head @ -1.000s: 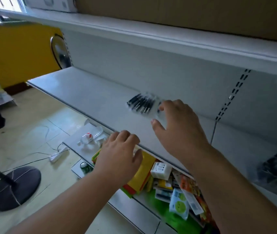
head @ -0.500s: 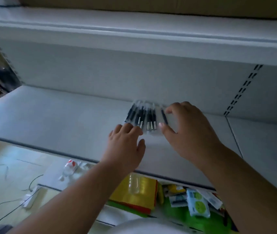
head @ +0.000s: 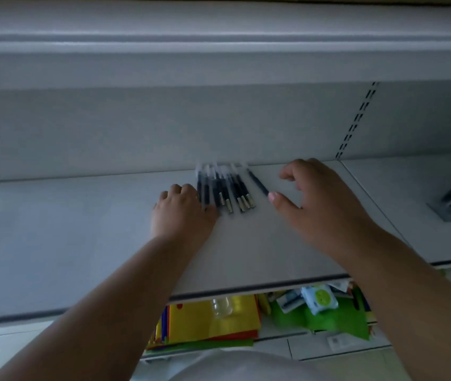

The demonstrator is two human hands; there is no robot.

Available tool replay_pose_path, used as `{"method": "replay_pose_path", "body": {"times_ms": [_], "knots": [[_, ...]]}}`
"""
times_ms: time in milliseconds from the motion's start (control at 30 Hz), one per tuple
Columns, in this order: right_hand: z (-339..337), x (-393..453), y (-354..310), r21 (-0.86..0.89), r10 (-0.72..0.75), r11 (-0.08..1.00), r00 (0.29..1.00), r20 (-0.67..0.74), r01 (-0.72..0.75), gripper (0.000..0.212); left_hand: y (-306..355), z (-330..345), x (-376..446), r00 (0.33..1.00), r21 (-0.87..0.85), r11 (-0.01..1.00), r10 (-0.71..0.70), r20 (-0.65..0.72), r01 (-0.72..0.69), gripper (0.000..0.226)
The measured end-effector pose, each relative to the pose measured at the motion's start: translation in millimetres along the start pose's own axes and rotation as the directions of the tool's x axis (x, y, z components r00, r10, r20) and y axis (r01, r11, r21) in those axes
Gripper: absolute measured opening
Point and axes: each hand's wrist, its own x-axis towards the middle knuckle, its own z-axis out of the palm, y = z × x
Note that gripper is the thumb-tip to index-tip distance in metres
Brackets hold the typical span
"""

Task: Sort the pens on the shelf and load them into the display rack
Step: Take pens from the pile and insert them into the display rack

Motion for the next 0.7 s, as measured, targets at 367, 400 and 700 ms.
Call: {"method": "replay_pose_path", "body": {"times_ms": [367,400,700], "knots": [[13,8,7,0.036,-0.005,0.999,1.000,-0.025,0.006,0.033,5,-9,25,0.991,0.243,0.970,-0.022,0.131,-0.011,0.027],[14,9,9,0.039,-0.005,0.999,1.000,-0.026,0.006,0.033,4,-11,23,0.991,0.226,0.974,-0.017,0.129,-0.013,0.028],[44,34,31,0.012,0.077,0.997,0.996,0.036,-0.077,0.029,-4,-22,-40,0.990,-0.424,0.899,0.069,-0.120,-0.114,0.028]]}}
